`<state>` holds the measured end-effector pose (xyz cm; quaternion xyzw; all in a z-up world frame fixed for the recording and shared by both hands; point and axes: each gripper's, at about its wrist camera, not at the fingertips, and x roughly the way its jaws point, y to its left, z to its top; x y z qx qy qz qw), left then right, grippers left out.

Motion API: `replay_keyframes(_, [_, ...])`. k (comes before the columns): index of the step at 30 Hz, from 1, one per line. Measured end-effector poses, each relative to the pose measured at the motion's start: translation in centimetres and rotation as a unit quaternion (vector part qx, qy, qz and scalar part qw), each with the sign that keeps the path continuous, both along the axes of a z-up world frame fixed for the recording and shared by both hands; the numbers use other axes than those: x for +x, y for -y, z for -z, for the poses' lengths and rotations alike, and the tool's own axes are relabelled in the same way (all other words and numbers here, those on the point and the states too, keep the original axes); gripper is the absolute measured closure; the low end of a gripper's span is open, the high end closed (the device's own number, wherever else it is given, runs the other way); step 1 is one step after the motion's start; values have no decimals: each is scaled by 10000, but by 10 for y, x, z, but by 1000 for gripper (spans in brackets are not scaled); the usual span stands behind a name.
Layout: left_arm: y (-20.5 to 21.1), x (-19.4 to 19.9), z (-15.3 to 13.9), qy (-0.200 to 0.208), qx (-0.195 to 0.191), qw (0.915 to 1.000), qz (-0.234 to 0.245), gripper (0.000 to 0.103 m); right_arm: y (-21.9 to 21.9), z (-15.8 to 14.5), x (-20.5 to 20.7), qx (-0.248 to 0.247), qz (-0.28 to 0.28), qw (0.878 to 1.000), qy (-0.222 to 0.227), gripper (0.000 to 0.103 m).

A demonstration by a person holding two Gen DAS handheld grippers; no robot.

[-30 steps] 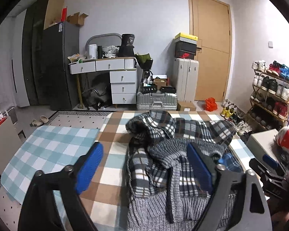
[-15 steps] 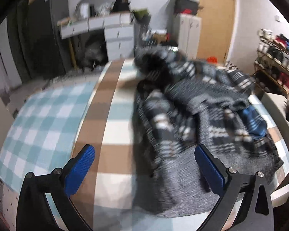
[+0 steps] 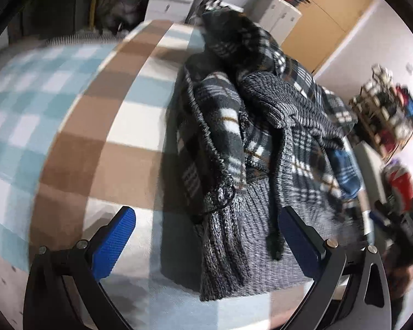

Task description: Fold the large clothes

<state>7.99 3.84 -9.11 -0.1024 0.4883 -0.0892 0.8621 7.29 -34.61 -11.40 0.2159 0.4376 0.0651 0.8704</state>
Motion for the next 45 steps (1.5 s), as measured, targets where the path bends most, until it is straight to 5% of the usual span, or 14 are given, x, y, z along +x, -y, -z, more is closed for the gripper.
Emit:
replay_keyframes(2, [4,1,4,1,110,9999,128,2,-1,7,2,-90,-2,9997,-212,10])
replay_keyframes(9, [7,11,14,-21,69,9996,272,6,1,26,4,-120,-12,9974,-705,46])
replay_keyframes(11, [8,13,16,-66,42,9995,320,25,0,28,1,-100,-48,9973,-728,50])
replay_keyframes(13, [9,15,22,-218,51,9992,345,60,-4,31,2,-22,-190,9964,-825,68])
replay_keyframes(19, [12,10,22,-257,326,9981,449,95,-10,25,-1,-111,-278,9972,-680,90])
replay_keyframes(25, [1,8,18,-241,80,9988,430,99,11,3,-6,638,-45,9980,1,93])
replay_keyframes(35, [-8,1,27,-462,354,9964,623,99,32,29,-15,208,519,9964,-639,93])
replay_keyframes(41, [-18,-7,28,-523,248,9952,787,99,34,25,-20,110,627,9966,-531,93])
replay_keyframes(45, [-16,-20,12,-145,584,9951,780,92,35,11,-23,-487,942,9936,-397,89])
